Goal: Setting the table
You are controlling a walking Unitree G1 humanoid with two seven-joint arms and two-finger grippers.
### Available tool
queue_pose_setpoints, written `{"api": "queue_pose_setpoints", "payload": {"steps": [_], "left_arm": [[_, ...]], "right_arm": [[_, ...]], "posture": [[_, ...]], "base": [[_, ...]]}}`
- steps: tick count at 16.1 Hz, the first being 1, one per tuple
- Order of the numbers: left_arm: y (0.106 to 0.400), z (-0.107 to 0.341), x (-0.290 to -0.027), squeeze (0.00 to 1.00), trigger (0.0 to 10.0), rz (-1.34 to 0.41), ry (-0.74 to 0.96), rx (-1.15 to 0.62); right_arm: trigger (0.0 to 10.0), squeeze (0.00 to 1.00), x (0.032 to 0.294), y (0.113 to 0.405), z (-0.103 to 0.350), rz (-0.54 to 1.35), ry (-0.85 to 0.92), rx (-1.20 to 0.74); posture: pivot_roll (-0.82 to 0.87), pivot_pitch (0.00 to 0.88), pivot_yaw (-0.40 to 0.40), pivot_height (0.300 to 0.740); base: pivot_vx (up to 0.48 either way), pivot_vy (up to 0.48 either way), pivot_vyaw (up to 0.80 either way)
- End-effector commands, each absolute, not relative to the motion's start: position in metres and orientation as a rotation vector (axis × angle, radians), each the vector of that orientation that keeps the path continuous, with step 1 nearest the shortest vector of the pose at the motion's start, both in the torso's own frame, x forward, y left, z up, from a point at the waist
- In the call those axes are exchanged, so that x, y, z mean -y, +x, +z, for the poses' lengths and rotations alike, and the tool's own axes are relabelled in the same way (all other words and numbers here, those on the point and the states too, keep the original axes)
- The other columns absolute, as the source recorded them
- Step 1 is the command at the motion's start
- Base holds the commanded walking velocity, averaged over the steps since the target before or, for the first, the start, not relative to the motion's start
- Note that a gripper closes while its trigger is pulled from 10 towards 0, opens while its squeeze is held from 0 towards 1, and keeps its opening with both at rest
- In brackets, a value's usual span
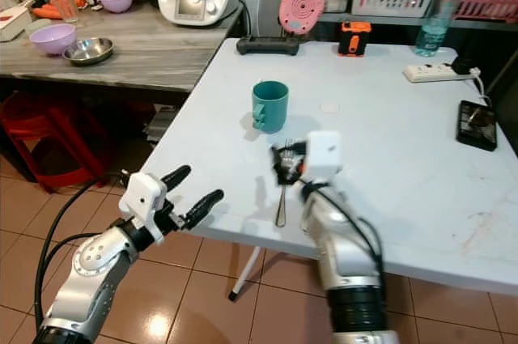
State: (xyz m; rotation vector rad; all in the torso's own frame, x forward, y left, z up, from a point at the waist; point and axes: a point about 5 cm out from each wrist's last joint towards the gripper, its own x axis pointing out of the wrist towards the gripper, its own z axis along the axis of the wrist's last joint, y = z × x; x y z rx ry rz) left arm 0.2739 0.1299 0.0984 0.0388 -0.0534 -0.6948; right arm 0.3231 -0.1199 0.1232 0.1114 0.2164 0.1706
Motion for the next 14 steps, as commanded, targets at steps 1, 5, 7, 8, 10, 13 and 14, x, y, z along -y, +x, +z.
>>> {"api": "queue_pose_setpoints", "payload": {"steps": [1,5,7,8,10,13,14], "left_arm": [[0.272,0.102,-0.131,0.00,10.0,-0.715,0.067,0.074],[0.271,0.104,-0.132,0.00,10.0,-0.721,0.070,0.079],[0.270,0.105,-0.130,0.00,10.0,-0.755,0.045,0.084],[0.269,0.106,-0.128,0.00,10.0,-0.779,0.039,0.090],[0.268,0.107,-0.127,0.00,10.0,-0.789,0.038,0.091],[0.269,0.108,-0.127,0.00,10.0,-0.794,0.035,0.092],[0.269,0.109,-0.127,0.00,10.0,-0.796,0.036,0.092]], "right_arm": [[10.0,0.00,0.109,0.328,0.120,0.181,0.121,-0.268],[10.0,0.00,0.101,0.329,0.114,0.187,0.110,-0.314],[10.0,0.00,0.100,0.333,0.112,0.187,0.113,-0.320],[10.0,0.00,0.098,0.335,0.111,0.186,0.116,-0.335],[9.0,0.00,0.096,0.336,0.110,0.189,0.113,-0.339],[0.0,0.00,0.094,0.341,0.106,0.201,0.118,-0.359],[0.0,0.00,0.094,0.342,0.107,0.202,0.117,-0.359]], "posture": [[-0.04,0.040,0.039,0.740],[-0.03,0.045,0.038,0.740],[-0.04,0.048,0.041,0.740],[-0.04,0.048,0.041,0.740],[-0.04,0.052,0.042,0.740],[-0.04,0.052,0.042,0.740],[-0.04,0.058,0.044,0.740]], "base": [[0.000,0.000,0.00],[0.000,0.000,0.00],[0.000,0.000,0.00],[0.000,0.000,0.00],[0.000,0.000,0.00],[0.000,0.000,0.00],[0.000,0.000,0.00]]}}
